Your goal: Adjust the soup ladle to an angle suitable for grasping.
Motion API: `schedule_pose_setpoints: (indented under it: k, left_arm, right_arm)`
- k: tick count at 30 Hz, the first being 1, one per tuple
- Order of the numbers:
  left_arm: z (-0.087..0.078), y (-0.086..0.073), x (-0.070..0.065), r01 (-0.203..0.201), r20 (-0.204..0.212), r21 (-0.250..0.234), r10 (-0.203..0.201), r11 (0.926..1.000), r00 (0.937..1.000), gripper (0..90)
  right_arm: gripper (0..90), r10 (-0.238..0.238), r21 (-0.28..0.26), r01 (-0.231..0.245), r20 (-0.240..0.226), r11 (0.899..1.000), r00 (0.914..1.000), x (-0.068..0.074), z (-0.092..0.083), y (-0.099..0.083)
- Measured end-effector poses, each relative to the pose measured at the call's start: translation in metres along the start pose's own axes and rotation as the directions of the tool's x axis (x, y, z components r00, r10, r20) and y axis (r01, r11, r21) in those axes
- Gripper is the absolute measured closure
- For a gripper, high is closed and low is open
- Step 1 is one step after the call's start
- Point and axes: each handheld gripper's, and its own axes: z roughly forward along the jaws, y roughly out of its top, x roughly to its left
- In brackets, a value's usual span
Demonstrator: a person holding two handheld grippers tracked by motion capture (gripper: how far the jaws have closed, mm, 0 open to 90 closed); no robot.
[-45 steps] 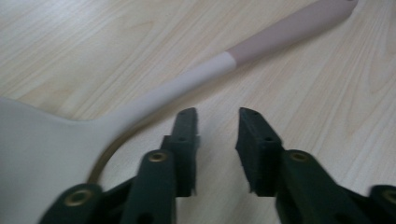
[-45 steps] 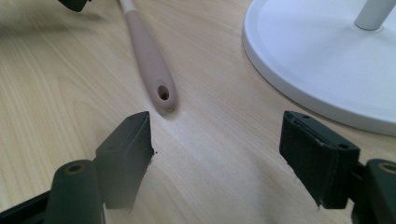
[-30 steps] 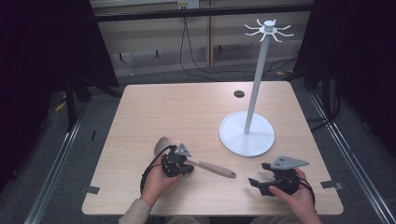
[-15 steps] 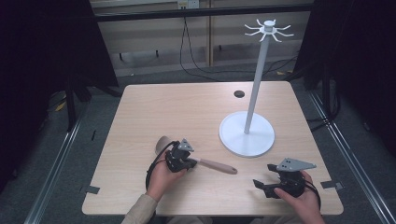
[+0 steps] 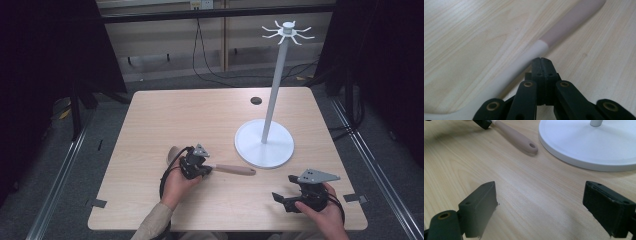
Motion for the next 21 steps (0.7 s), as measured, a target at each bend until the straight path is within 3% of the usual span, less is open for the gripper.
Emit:
schedule_pose_setpoints:
  k: [9,14,18,21]
  left_arm:
    - [-0.002,0.002,0.001,-0.013,0.003,0.008,0.013,0.9999,0.9999,87.5]
    - [-0.017,0.004,0.001,-0.062,0.01,0.015,0.062,0.998,0.9981,77.3]
    - [-0.025,0.007,0.002,-0.129,-0.006,0.049,0.129,0.9905,0.9916,69.3]
    - [-0.026,0.01,0.006,-0.153,0.001,0.08,0.154,0.985,0.9881,64.2]
  right_arm:
    - [11.6,-0.001,-0.005,0.001,-0.005,1.0,1.0,0.0,-0.001,0.0]
    - [11.5,0.008,-0.016,-0.008,-0.003,1.0,1.0,-0.002,-0.003,0.001]
    - [11.5,0.011,-0.014,-0.011,-0.001,1.0,0.9999,-0.003,-0.003,0.0]
    - [11.5,0.011,-0.014,-0.011,-0.002,1.0,0.9999,-0.001,-0.002,0.001]
